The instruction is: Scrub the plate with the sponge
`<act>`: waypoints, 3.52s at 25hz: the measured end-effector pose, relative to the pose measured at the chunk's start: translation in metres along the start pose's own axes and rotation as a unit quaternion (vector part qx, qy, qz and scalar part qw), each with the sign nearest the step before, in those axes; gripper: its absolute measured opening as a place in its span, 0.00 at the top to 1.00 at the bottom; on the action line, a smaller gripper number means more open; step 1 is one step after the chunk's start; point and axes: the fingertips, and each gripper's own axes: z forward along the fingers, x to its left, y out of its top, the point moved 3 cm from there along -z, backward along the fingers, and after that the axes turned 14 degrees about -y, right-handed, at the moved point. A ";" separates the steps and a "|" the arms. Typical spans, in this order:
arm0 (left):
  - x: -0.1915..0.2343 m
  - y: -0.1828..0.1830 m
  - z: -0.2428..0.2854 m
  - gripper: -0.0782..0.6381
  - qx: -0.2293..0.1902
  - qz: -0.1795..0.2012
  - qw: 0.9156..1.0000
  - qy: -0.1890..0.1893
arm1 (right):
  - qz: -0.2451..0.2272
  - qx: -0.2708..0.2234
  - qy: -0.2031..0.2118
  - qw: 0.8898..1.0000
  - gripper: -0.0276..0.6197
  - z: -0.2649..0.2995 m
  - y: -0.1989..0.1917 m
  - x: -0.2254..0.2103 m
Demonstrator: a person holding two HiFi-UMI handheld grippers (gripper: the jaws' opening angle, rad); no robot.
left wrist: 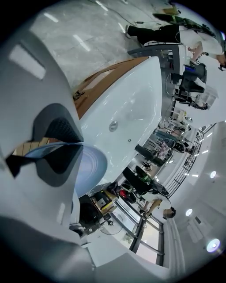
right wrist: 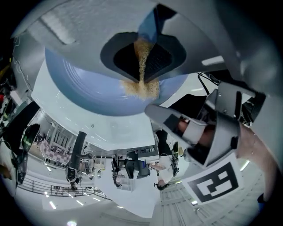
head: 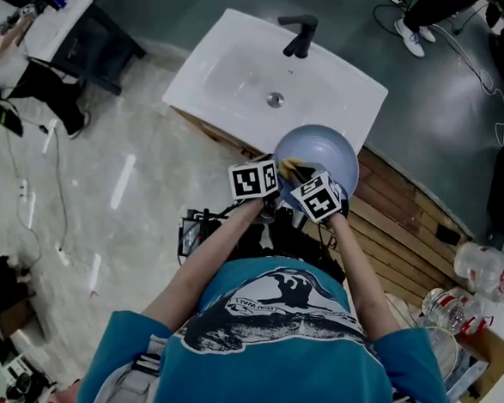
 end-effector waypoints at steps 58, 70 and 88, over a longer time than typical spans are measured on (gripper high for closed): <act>0.005 0.014 0.001 0.84 -0.030 -0.004 1.000 0.006 | -0.004 0.042 -0.067 0.997 0.91 -0.001 -0.003 -0.013; 0.008 0.019 0.005 0.79 -0.018 0.011 1.000 -0.011 | 0.019 0.021 -0.052 0.998 0.91 0.001 -0.004 -0.016; -0.030 0.031 -0.073 0.68 0.007 0.206 0.971 -0.124 | 0.158 -0.073 -0.105 0.979 0.91 -0.046 0.016 -0.018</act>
